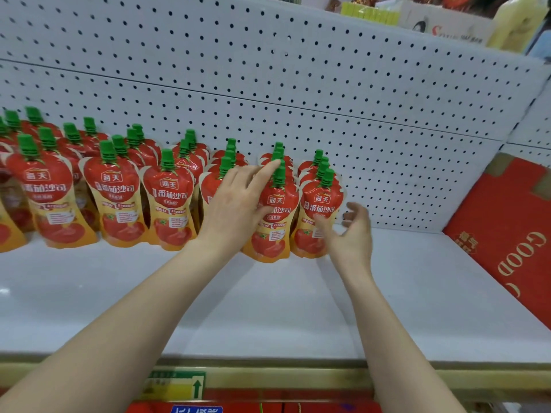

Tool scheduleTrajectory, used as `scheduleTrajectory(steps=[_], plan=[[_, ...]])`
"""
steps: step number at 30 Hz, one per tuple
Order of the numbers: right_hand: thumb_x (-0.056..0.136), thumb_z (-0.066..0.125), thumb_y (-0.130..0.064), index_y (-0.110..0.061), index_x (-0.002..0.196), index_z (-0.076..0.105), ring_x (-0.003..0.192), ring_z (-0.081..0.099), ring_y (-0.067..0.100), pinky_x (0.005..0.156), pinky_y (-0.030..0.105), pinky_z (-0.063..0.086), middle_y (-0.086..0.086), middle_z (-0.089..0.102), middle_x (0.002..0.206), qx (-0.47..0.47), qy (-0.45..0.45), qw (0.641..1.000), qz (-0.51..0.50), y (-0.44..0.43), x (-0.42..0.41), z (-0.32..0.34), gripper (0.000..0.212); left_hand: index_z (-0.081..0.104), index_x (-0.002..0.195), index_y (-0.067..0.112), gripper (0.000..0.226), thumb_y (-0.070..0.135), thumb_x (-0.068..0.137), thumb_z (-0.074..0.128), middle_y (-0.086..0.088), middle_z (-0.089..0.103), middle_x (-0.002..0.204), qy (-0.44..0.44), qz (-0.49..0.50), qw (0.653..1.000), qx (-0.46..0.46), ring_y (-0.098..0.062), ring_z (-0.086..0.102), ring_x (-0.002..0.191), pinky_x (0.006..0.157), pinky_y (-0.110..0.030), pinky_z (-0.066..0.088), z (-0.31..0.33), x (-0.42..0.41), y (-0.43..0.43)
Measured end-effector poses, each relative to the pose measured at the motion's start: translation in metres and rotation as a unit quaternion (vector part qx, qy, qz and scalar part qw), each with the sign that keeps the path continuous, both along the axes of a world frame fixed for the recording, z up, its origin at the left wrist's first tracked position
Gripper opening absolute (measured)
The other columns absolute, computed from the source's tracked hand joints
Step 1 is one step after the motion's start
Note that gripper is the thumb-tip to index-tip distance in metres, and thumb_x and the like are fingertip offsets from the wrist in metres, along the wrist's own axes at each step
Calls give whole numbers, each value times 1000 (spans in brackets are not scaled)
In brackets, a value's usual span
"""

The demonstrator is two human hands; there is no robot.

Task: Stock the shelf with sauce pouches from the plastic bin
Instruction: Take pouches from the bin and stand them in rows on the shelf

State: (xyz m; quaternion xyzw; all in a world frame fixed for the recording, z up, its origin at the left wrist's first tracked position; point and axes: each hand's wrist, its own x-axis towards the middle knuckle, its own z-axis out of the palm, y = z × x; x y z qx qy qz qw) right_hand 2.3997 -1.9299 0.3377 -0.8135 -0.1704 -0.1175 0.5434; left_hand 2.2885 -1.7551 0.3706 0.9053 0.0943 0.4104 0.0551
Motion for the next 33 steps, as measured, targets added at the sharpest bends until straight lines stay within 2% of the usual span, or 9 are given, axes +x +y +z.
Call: scheduleTrajectory(steps=[3, 6, 9, 11, 15, 20, 26, 30, 33], plan=[[89, 65, -42, -21, 120, 51, 99, 55, 11, 84, 41, 52, -8, 52, 111, 46, -139, 989, -28, 6, -20, 23, 40, 40, 143, 13, 70, 29, 83, 72, -12, 54, 128, -32, 19, 999, 26, -29, 46, 122, 105, -37, 38, 2, -13, 15], [90, 65, -43, -22, 123, 54, 93, 54, 4, 80, 27, 46, -8, 53, 116, -37, -180, 982, 51, 28, -35, 37, 41, 41, 142, 10, 68, 25, 84, 71, -14, 52, 129, -30, 46, 997, 51, -30, 45, 122, 107, -37, 36, 10, -24, 31], [87, 67, -46, -22, 137, 48, 111, 55, 10, 92, 34, 47, -5, 55, 129, -142, -175, 970, 91, 48, -39, 36, 59, 33, 146, 12, 74, 26, 84, 71, -13, 45, 136, -14, 57, 998, 13, -30, 42, 125, 107, -38, 37, 19, -33, 41], [82, 72, -46, -24, 141, 42, 120, 55, 17, 97, 39, 47, -3, 54, 134, -172, -153, 969, 89, 54, -39, 35, 70, 29, 148, 13, 76, 29, 85, 70, -11, 50, 132, 4, 52, 999, -18, -28, 47, 121, 102, -37, 41, 22, -36, 45], [72, 81, -47, -28, 136, 38, 113, 64, 24, 91, 46, 53, -2, 65, 126, -192, -104, 973, 76, 60, -36, 36, 79, 32, 147, 15, 69, 31, 89, 65, -8, 65, 109, 41, 46, 998, -27, -27, 60, 99, 85, -37, 48, 23, -40, 48], [73, 83, -40, -23, 132, 41, 111, 64, 25, 88, 34, 47, 1, 66, 122, -193, -83, 974, 80, 65, -36, 40, 74, 36, 146, 15, 65, 30, 89, 65, -7, 66, 115, 41, 38, 998, -38, -27, 61, 104, 91, -39, 49, 22, -37, 50], [76, 82, -38, -19, 134, 41, 110, 65, 25, 80, 28, 42, 2, 67, 122, -197, -96, 972, 78, 69, -36, 41, 74, 38, 144, 16, 63, 28, 89, 66, -7, 65, 117, 28, 24, 998, -55, -27, 60, 107, 92, -39, 49, 20, -37, 51], [74, 83, -40, -20, 136, 38, 114, 63, 26, 91, 38, 51, 3, 64, 126, -193, -90, 974, 78, 66, -37, 39, 78, 36, 146, 14, 67, 26, 88, 68, -8, 62, 120, 22, 11, 999, -36, -27, 52, 116, 100, -38, 43, 16, -41, 57], [71, 83, -45, -21, 132, 40, 112, 62, 22, 88, 40, 52, 0, 62, 125, -178, -106, 976, 60, 59, -43, 44, 78, 40, 143, 11, 65, 22, 86, 69, -10, 60, 124, -9, 35, 999, -8, -28, 47, 122, 104, -39, 39, 14, -51, 70]])
